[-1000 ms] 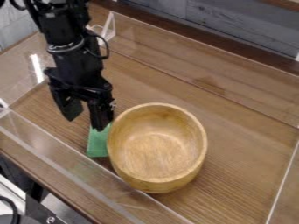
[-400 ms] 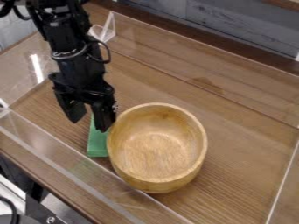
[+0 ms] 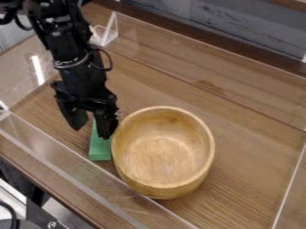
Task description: Remove the green block from inside the brown bowl and put it on the table
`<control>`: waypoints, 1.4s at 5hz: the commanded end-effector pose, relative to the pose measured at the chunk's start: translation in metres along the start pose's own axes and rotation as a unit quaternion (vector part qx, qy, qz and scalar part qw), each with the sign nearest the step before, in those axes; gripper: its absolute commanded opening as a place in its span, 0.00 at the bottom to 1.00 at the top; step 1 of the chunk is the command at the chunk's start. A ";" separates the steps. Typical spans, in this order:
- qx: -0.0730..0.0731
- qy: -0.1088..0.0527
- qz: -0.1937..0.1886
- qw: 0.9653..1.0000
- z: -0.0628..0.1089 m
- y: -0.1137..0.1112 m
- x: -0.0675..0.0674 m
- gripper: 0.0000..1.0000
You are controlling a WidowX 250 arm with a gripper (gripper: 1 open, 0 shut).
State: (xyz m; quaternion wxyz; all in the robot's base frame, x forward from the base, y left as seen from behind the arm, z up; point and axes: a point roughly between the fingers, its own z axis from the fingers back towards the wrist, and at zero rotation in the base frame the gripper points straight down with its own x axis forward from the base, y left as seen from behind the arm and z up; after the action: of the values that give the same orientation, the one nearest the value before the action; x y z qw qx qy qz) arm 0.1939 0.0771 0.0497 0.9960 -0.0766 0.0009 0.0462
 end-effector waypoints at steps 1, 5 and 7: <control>0.002 -0.015 0.009 1.000 0.000 0.005 0.005 1.00; -0.011 -0.012 0.026 1.000 -0.015 0.010 0.004 0.00; -0.017 -0.003 0.029 0.999 0.004 0.009 0.003 0.00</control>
State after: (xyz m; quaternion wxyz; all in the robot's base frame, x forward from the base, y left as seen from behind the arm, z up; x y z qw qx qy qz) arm 0.1883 0.0793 0.0409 0.9911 -0.1079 0.0261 0.0734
